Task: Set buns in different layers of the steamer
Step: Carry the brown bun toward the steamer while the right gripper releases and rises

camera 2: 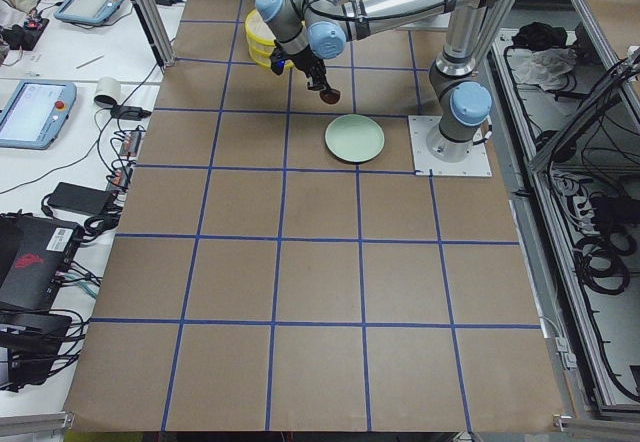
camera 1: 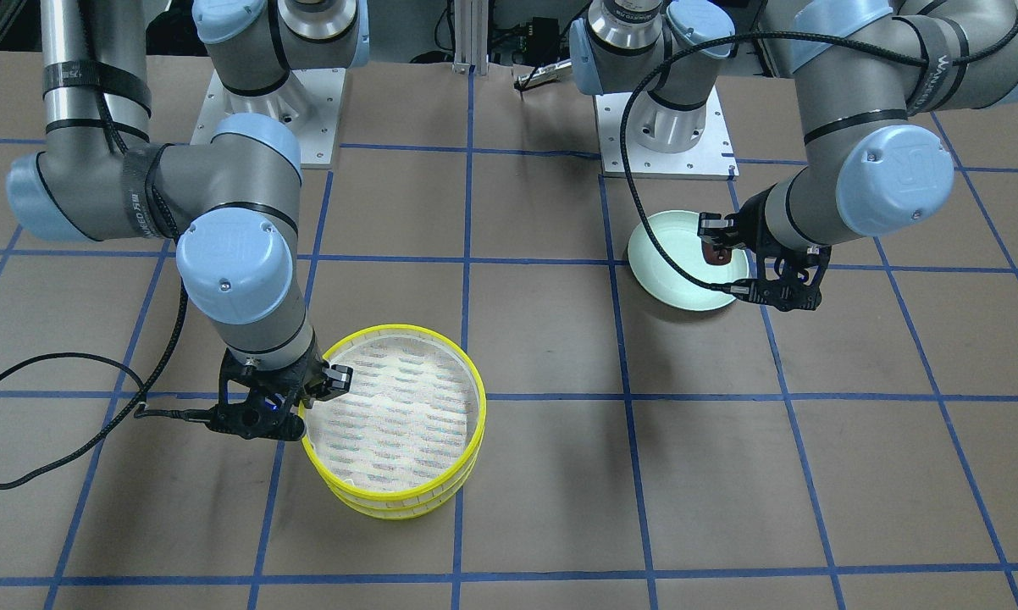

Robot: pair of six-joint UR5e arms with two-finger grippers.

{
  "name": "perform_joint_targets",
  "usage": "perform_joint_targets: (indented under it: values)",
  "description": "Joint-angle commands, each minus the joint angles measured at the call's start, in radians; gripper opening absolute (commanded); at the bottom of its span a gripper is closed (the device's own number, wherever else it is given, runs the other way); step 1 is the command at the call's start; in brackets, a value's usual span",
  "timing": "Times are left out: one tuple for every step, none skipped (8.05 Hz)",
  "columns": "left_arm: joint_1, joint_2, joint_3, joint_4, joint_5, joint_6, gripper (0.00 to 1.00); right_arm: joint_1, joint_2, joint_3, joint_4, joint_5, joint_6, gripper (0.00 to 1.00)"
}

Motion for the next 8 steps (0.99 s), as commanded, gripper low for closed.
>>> perform_joint_targets:
  values:
    - [-0.009, 0.001, 0.001, 0.002, 0.001, -0.005, 0.00, 0.000, 0.001, 0.009, -0.001, -0.002, -0.005, 0.25]
    - [-0.009, 0.001, 0.001, 0.002, 0.001, -0.005, 0.00, -0.001, -0.001, 0.009, -0.001, -0.003, -0.005, 0.72]
    - [-0.009, 0.001, 0.001, 0.004, 0.001, -0.005, 0.00, -0.001, -0.012, 0.007, 0.001, 0.000, -0.005, 1.00]
    - [-0.010, 0.001, 0.001, 0.004, 0.001, -0.005, 0.00, -0.004, -0.050, 0.006, 0.002, 0.009, -0.005, 1.00]
    - [-0.012, 0.001, 0.005, 0.002, 0.001, -0.005, 0.00, -0.013, -0.093, -0.003, 0.008, 0.014, -0.009, 1.00]
    - [-0.024, 0.001, 0.010, 0.004, 0.001, -0.018, 0.00, -0.030, -0.140, -0.005, 0.028, 0.017, -0.011, 1.00]
    - [-0.048, 0.001, 0.016, 0.011, -0.002, -0.055, 0.00, -0.065, -0.189, -0.016, 0.092, 0.071, -0.014, 1.00]
    - [-0.079, 0.001, 0.040, 0.023, -0.043, -0.092, 0.00, -0.106, -0.257, -0.040, 0.211, 0.113, -0.035, 1.00]
